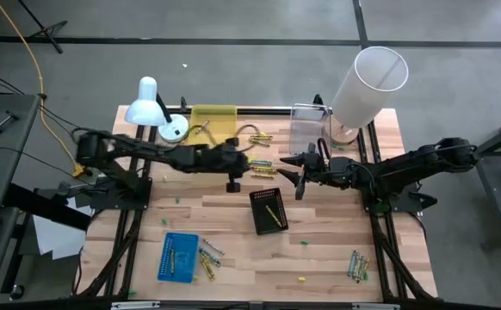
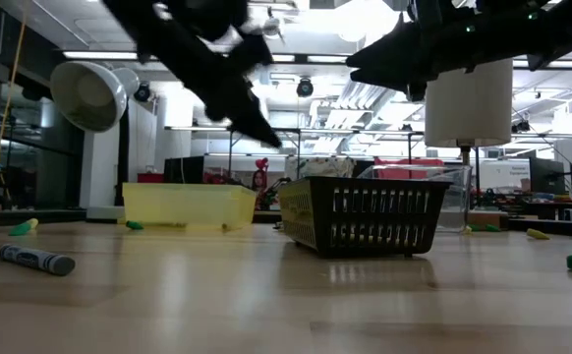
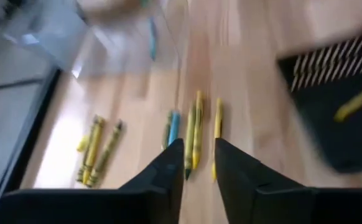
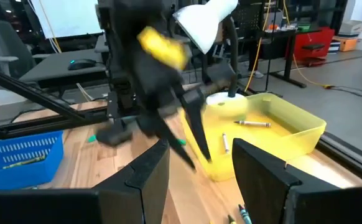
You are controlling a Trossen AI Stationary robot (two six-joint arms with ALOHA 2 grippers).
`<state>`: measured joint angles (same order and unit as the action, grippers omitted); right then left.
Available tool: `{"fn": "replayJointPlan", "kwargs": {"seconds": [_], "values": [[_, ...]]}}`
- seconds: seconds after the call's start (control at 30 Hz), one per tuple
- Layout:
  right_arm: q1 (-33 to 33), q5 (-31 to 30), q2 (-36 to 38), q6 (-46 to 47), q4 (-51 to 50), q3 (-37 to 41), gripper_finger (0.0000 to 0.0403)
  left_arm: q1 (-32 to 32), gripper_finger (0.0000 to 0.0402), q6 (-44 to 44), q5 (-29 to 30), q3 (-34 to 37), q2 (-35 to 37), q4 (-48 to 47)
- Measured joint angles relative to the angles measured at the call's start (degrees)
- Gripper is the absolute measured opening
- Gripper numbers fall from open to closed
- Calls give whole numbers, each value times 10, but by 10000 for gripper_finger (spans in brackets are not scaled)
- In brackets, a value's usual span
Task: Sort crayons
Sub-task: Put the blue crayon into the transparent bin
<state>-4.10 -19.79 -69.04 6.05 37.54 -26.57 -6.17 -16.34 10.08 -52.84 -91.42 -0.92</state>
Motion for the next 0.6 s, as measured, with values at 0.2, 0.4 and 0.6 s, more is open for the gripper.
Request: {"fn": "replayJointPlan", "kwargs": {"seconds": [0.2,0.4,0.6], "values": [[0,0,0,-9,-2,0,169,-31,125,-87,-4,-98,-124,-103],[0,1,0,-5,-20,0,169,-59,133,-86,0,-137,-192,-110],[-1,1,0,5,-27,0,169,-81,129,-75,-9,-144,-211,-122]]}}
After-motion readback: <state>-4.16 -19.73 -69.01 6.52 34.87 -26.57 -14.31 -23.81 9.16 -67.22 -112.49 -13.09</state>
